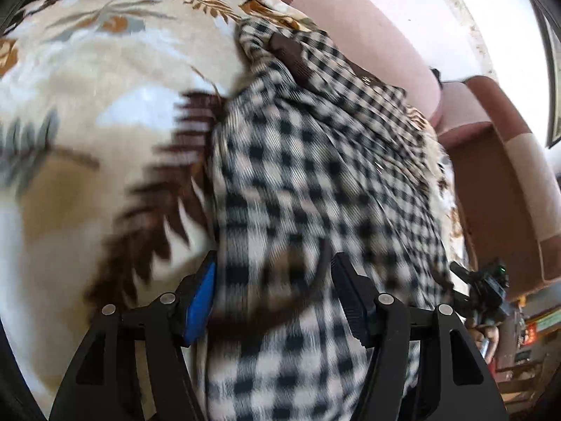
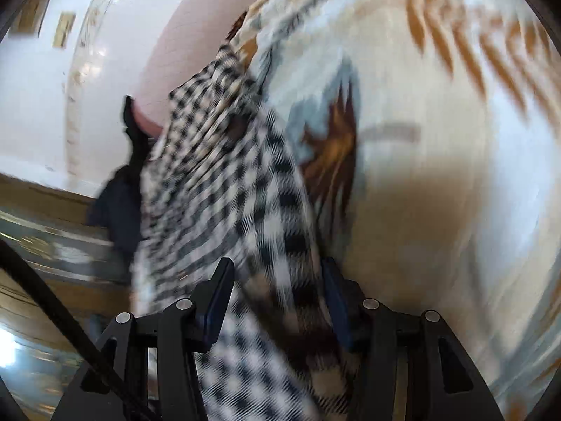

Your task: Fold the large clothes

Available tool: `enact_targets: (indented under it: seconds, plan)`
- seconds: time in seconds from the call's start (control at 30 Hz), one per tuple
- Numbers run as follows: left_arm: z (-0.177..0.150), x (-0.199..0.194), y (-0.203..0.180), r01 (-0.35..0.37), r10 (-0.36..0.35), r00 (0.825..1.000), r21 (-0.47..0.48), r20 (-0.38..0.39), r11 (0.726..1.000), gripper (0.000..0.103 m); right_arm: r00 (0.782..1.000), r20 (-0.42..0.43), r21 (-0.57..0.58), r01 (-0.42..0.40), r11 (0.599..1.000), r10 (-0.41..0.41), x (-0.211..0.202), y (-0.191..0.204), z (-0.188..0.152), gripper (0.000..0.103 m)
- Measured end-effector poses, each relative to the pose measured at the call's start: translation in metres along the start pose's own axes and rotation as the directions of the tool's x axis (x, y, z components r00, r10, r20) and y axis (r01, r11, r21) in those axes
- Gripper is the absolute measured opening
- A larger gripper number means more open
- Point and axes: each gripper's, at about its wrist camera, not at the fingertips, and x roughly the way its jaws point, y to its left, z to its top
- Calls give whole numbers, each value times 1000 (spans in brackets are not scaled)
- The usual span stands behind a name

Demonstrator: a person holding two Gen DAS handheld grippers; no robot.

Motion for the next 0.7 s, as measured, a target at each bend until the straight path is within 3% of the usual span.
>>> enact_targets:
  seconds: [0.07,0.17,0.4,0.7]
  plan:
    - [-18,-7,0,38,-38,999,-15,-2,999,62,1000,-6,3,-24,1000,24,-3,1,-14,54]
    - [-43,-16,-2,82,-82,997,-32,-3,996,62,988,-80,49,-130,990,134,3,0,-38,54]
    - [-95,-32,-14,93,-93,995,10,32,996,62,986,-96,-23,-136,990,133,9,17,-96,54]
    - [-117,-37,-14,102,-104,992,19,71,995,64,990,-100,-64,-102,993,96,1,21,-147,54]
